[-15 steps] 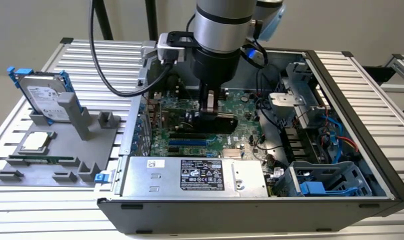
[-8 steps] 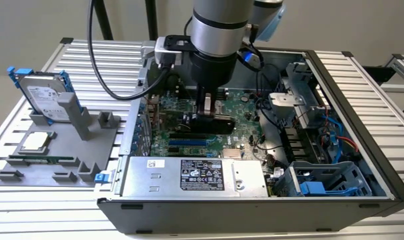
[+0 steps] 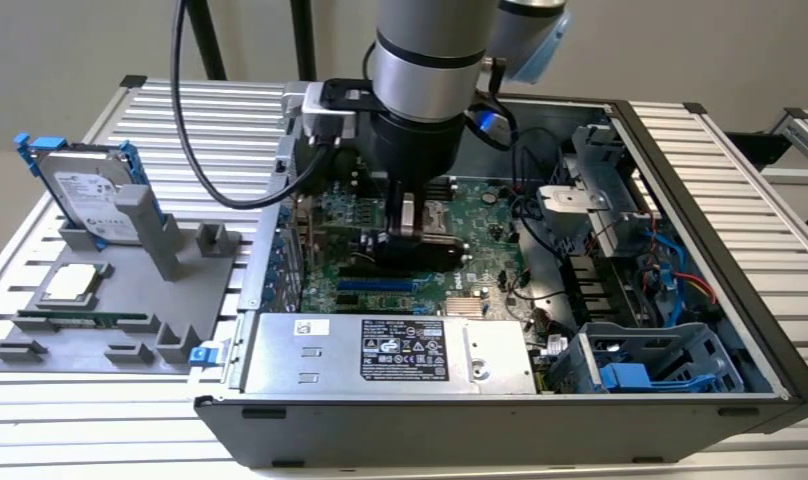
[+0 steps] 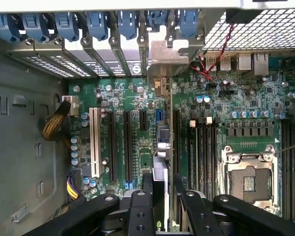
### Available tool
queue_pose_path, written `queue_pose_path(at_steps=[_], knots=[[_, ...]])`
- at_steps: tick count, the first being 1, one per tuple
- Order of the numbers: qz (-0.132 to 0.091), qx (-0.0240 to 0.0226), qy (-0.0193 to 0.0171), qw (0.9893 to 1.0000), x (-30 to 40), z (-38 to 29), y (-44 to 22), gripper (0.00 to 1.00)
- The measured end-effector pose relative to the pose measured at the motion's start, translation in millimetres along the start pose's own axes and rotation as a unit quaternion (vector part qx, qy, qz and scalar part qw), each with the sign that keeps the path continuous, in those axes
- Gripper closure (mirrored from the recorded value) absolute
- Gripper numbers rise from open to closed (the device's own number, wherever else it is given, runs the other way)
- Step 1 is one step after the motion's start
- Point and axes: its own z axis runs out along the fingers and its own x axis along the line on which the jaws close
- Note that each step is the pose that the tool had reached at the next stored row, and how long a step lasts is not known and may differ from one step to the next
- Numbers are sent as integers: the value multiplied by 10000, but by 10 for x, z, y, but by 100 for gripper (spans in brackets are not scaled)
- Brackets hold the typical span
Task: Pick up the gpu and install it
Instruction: 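Insert the gpu into the slot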
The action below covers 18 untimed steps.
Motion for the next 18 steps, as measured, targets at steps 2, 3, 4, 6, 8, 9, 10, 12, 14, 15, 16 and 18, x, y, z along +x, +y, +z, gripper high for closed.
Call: queue_pose_path(at_steps=[2,3,4,6,8,9,10,12,14,15,16,18], knots=[[-9,0,0,10000,1,18,15,100],[-14,0,0,10000,2,23,20,100],[-17,-1,2,10000,2,25,25,100],[-18,-1,2,10000,2,27,31,100],[-19,0,1,10000,2,28,30,100],[-19,0,0,10000,2,29,31,100],[-19,0,0,10000,2,29,33,100],[-18,0,1,10000,2,29,34,100],[-19,0,0,10000,2,29,35,100],[-19,0,1,10000,2,29,34,100],[-19,1,1,10000,2,29,35,100],[-18,1,0,10000,3,32,39,100]])
